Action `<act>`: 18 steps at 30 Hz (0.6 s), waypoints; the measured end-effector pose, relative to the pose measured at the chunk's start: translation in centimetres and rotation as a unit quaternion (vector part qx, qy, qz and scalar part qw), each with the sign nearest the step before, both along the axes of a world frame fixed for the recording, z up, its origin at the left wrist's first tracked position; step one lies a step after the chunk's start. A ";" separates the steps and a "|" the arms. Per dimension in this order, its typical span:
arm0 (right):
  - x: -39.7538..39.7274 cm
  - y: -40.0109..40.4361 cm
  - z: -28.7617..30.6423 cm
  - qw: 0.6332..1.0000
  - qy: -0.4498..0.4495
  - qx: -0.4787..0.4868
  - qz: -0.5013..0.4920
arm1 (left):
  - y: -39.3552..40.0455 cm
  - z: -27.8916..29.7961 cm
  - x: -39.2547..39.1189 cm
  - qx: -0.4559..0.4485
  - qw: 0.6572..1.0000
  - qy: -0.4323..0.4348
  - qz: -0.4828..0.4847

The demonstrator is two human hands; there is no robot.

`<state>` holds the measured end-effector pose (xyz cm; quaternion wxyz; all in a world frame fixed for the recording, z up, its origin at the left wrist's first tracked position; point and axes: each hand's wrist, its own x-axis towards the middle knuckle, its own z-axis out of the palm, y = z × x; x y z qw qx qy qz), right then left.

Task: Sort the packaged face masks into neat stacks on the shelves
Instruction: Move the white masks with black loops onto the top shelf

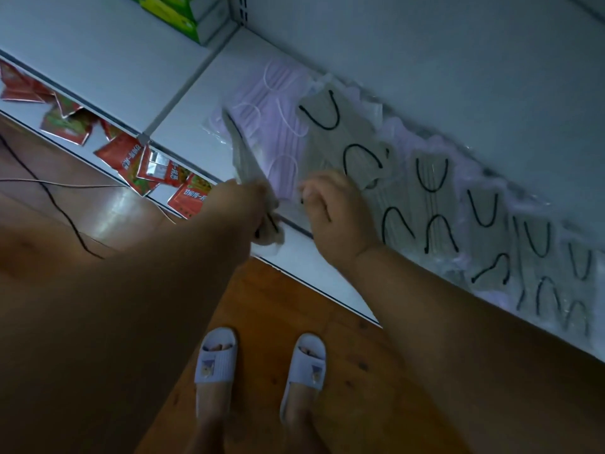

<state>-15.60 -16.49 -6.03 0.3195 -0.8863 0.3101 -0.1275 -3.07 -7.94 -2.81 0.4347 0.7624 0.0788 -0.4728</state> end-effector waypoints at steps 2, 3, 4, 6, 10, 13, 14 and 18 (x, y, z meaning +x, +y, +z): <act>0.3 -2.5 -1.4 0.991 0.090 -0.059 -0.081 | 0.4 0.0 0.3 0.021 0.997 -0.040 -0.059; 0.4 -3.6 -2.1 0.981 0.150 -0.087 -0.091 | 0.6 0.1 0.4 0.011 0.995 -0.053 -0.083; 0.4 -4.5 -2.7 0.970 0.199 -0.104 -0.088 | 0.7 0.1 0.4 -0.005 0.994 -0.055 -0.092; 0.4 -5.6 -3.2 0.960 0.229 -0.140 -0.076 | 0.9 0.1 0.3 -0.032 0.996 -0.039 -0.080; 0.8 -5.2 -1.8 0.966 0.156 -0.163 -0.127 | 0.9 0.0 -0.4 -0.050 0.996 -0.010 -0.075; 0.2 -4.4 -1.3 0.959 0.205 -0.159 -0.115 | 0.9 -0.2 -0.7 -0.044 0.996 -0.035 -0.073; 0.1 -4.1 -1.1 0.950 0.246 -0.166 -0.095 | 0.9 -0.2 -0.6 -0.038 0.995 -0.046 -0.074; 0.1 -3.9 -1.5 0.942 0.278 -0.167 -0.085 | 1.1 -0.1 -0.5 -0.029 0.995 -0.061 -0.076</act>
